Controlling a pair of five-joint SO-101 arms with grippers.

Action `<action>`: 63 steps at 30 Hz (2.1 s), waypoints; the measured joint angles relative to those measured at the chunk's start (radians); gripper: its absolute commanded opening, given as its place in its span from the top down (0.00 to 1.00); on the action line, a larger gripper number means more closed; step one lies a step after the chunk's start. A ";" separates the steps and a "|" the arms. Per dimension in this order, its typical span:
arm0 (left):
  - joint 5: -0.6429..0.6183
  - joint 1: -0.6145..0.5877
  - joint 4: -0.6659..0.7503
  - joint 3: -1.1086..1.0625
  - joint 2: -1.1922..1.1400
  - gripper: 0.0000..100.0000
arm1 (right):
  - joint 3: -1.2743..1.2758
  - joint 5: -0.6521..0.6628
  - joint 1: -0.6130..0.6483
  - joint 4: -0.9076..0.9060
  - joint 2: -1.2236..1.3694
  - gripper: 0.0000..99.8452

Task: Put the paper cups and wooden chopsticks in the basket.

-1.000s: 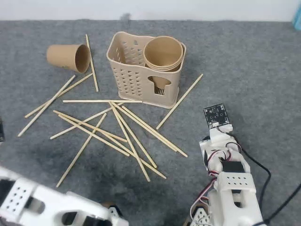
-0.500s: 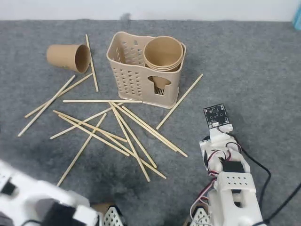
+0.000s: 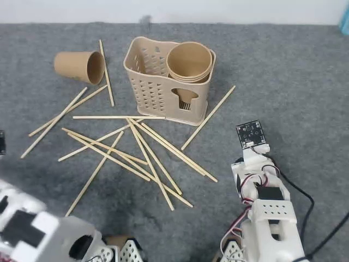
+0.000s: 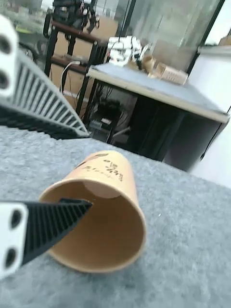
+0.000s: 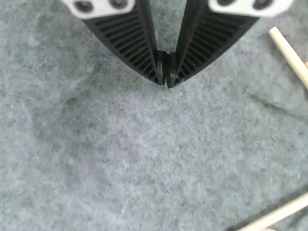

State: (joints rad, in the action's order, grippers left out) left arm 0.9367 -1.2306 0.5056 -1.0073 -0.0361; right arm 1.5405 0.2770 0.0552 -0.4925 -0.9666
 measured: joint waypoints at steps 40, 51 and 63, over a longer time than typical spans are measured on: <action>-0.083 -0.011 0.080 0.249 -0.336 0.99 | 0.000 0.000 0.000 0.000 0.000 0.99; -0.413 0.014 -0.603 0.249 0.123 0.99 | 0.000 0.000 0.000 0.000 0.000 0.99; -0.957 0.178 -1.416 0.519 0.206 0.99 | 0.000 0.000 0.000 0.000 0.000 0.99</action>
State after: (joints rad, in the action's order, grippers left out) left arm -0.0207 -1.0526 -0.9106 -0.4887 0.1695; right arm 1.5405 0.2770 0.0552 -0.4925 -0.9666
